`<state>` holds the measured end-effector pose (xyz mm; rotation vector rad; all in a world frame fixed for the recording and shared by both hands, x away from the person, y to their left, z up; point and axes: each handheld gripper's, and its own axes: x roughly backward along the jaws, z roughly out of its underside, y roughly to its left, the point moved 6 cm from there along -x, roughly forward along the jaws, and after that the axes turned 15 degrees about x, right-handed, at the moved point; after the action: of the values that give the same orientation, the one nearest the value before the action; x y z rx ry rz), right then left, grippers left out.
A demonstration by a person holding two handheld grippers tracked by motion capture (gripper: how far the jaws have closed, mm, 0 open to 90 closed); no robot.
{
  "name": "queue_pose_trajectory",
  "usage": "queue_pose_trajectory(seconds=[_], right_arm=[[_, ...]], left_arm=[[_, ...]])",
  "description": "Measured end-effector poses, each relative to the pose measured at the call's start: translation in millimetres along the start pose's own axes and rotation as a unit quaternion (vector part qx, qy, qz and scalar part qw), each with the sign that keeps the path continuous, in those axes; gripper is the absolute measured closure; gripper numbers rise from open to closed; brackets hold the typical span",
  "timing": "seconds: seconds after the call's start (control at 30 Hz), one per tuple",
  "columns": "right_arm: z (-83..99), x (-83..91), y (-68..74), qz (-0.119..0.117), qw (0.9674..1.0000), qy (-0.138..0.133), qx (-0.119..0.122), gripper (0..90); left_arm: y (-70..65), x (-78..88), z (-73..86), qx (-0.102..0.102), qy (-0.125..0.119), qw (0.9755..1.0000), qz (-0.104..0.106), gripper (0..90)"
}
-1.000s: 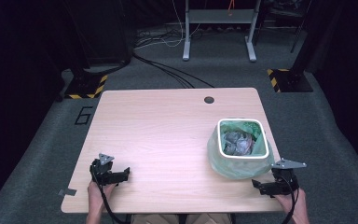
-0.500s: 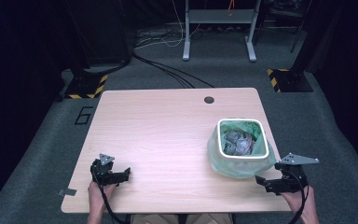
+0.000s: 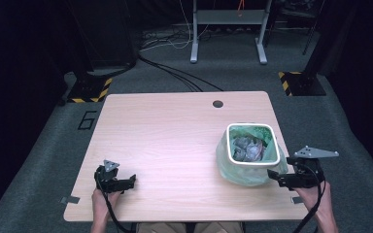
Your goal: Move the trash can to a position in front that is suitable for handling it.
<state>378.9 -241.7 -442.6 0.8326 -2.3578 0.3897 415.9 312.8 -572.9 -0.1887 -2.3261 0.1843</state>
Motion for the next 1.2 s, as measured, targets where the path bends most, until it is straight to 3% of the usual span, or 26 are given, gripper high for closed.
queue_pose_trajectory(seconds=[0.23, 0.47, 0.7, 1.2], right_arm=[[-19.0, -6.6, -9.7, 0.007, 0.9999, 0.005, 0.006, 14.9], [-32.8, -13.0, -19.1, 0.001, 1.0000, 0.000, -0.003, 27.7], [-36.8, -18.2, -27.9, 0.014, 0.9996, 0.016, -0.021, 38.5], [-40.6, -26.2, -40.1, 0.034, 0.9985, 0.022, -0.036, 40.3]], left_arm=[[0.1, 0.1, 0.0, -0.001, 0.001, 1.0000, 0.000, 0.2], [-0.3, 0.1, 0.1, -0.002, 0.001, 1.0000, 0.002, 0.2], [-0.3, 0.1, 0.1, -0.003, 0.001, 1.0000, 0.002, 0.2], [-0.6, 0.1, 0.2, -0.001, 0.001, 1.0000, 0.002, 0.2]])
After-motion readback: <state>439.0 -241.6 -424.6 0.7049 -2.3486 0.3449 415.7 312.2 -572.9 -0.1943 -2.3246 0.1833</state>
